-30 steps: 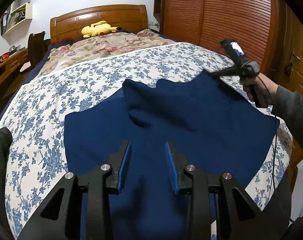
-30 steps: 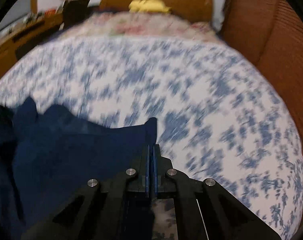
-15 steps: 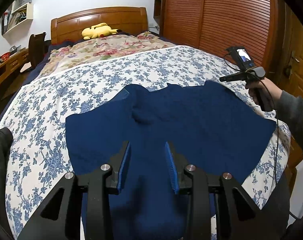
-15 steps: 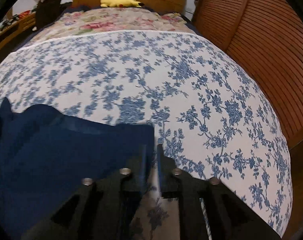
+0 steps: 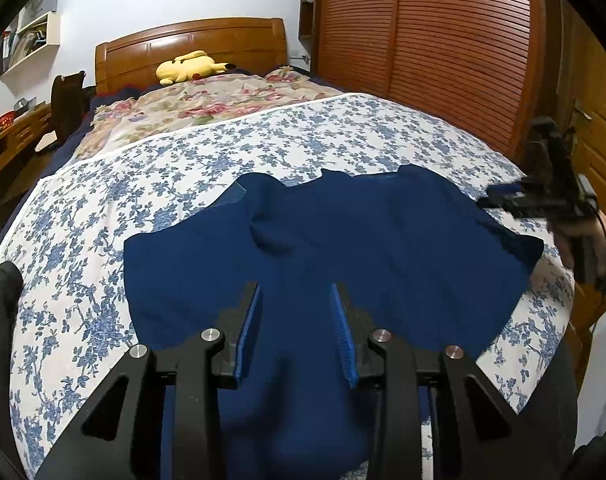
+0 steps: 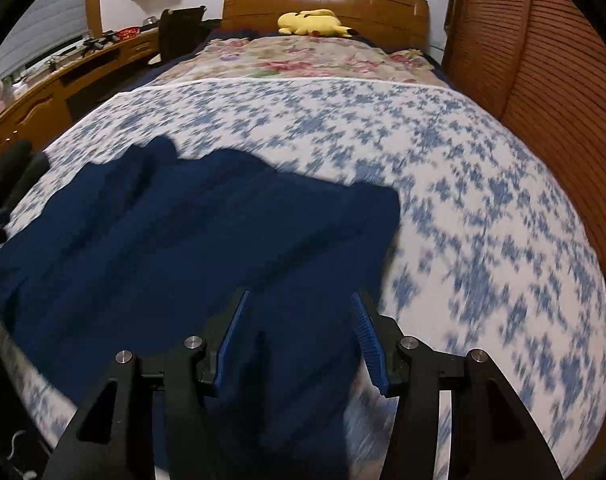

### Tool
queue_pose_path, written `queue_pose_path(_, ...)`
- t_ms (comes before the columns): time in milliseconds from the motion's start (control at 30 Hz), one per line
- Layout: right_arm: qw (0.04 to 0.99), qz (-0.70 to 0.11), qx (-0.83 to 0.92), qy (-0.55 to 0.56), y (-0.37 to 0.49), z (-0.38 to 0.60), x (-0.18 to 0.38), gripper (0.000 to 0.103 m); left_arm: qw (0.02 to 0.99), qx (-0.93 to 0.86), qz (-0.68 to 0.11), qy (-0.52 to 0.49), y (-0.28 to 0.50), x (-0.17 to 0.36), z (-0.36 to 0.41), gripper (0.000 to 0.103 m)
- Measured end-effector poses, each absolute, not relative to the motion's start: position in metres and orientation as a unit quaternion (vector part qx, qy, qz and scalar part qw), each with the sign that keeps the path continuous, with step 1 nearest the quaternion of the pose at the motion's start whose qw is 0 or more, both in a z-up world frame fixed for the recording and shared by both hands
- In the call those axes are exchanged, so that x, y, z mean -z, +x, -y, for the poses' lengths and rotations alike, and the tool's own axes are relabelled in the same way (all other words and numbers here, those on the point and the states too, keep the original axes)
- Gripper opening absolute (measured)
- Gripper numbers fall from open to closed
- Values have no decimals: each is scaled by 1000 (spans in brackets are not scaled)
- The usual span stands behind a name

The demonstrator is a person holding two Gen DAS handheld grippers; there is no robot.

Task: Fold large clothes
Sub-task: 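Move the right tool to the folded jacket's edge and close on it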

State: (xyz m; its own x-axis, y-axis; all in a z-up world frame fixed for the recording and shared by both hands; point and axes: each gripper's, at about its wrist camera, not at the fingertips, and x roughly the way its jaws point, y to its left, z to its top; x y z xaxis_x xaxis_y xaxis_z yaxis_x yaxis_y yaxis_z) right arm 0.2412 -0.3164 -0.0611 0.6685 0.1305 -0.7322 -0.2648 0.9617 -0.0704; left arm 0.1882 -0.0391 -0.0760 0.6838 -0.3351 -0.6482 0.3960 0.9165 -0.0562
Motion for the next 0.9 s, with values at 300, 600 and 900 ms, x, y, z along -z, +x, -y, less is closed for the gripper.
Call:
queue_pose_path(300, 902, -414, -103, -62, 191, 336, 73, 54, 910, 223, -345, 63, 178, 80, 65, 36)
queue_pose_path(600, 893, -438, -98, -38, 184, 346, 101, 63, 898, 254, -350, 83, 167, 88, 98, 36)
queue_pose_path(900, 886, -450, -111, -8, 181, 348, 105, 64, 886, 269, -367, 88, 165, 102, 124, 36)
